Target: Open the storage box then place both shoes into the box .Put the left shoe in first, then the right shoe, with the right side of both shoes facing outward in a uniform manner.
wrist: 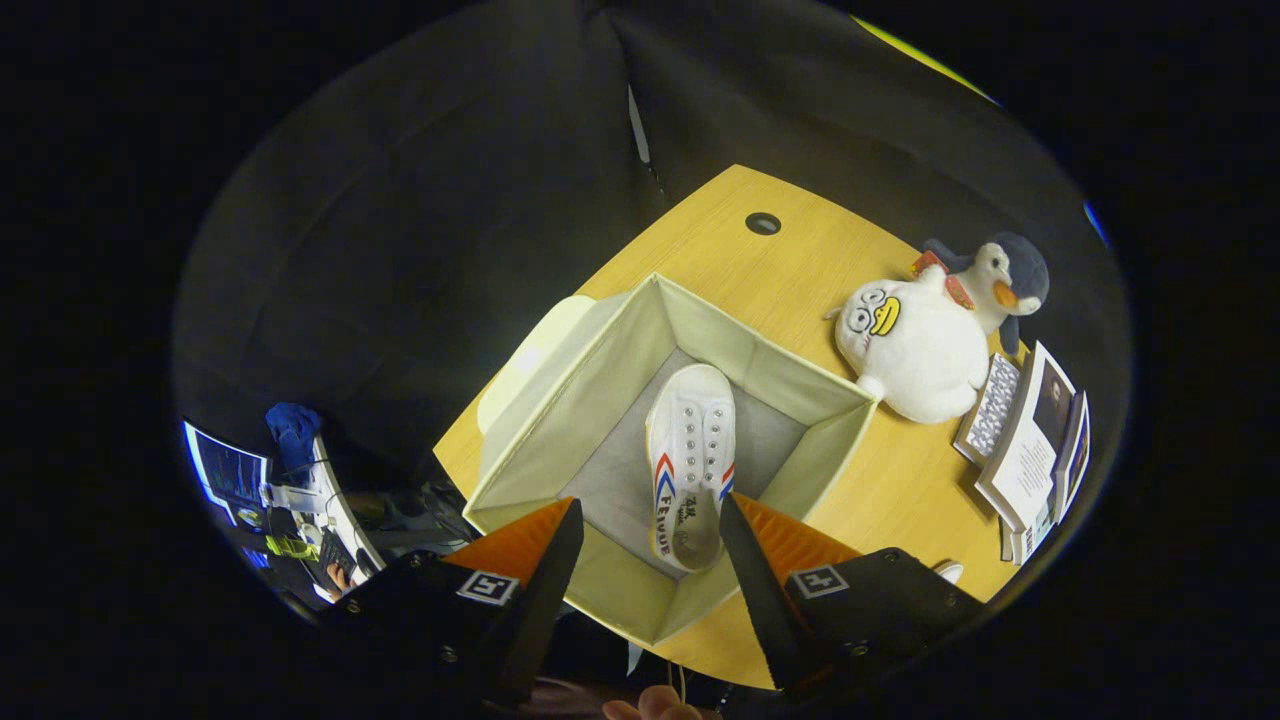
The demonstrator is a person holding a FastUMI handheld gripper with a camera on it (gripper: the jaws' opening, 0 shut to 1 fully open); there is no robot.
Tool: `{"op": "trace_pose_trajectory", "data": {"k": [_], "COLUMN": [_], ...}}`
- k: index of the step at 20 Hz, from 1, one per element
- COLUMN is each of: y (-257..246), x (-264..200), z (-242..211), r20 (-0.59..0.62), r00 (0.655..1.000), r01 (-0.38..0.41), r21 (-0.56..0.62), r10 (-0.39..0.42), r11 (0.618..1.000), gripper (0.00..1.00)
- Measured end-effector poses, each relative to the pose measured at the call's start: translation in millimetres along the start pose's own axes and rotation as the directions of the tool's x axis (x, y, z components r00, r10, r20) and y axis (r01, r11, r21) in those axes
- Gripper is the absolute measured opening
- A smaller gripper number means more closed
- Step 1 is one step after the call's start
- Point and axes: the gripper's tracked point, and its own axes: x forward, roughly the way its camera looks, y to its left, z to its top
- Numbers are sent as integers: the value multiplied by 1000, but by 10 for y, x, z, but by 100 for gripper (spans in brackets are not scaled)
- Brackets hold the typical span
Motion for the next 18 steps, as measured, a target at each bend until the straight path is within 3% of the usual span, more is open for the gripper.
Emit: {"op": "trace_pose_trajectory", "data": {"k": [7, 18], "y": [-442, -1761], "x": [-570, -1094], "z": [-186, -1141], "r20": [100, 147], "r00": [993, 988], "r01": [-76, 0], "r21": [125, 285], "r10": [64, -44], "r11": [989, 958], "gripper": [84, 84]}}
